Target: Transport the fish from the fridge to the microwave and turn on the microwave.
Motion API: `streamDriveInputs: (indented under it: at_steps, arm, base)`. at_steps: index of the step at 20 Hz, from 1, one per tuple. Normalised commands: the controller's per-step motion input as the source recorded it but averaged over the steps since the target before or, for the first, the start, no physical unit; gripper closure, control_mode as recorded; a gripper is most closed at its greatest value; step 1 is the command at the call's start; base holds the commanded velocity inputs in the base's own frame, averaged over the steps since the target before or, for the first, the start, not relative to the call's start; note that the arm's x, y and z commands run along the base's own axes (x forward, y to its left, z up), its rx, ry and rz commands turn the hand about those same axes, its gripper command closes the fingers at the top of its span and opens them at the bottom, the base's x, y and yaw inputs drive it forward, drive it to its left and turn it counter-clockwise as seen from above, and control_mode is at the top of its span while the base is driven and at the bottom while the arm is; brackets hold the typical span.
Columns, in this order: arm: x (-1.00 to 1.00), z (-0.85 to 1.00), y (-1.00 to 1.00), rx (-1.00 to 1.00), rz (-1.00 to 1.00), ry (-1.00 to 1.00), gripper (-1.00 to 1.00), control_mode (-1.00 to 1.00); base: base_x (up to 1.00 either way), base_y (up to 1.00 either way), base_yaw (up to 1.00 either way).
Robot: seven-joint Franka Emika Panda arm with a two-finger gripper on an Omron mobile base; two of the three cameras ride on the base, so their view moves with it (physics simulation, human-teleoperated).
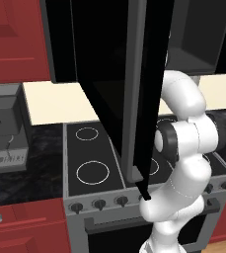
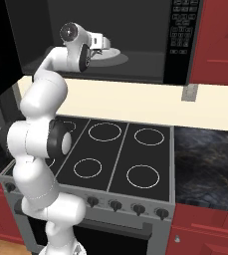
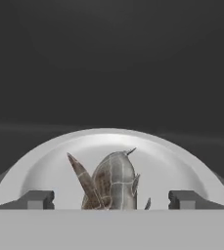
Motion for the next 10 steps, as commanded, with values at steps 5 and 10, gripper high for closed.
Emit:
streamDriveInputs:
  at_steps: [5,10]
  arm:
    - [-0.10,0.18,0.00,0.00,0.00,0.00,-1.00,-1.00]
    - [-0.73,0.16,-0.12,0.01,0.00,0.00,-1.00,-1.00]
  base:
    - [0.00,0.00,0.00]
    - [0.00,0.00,0.00]
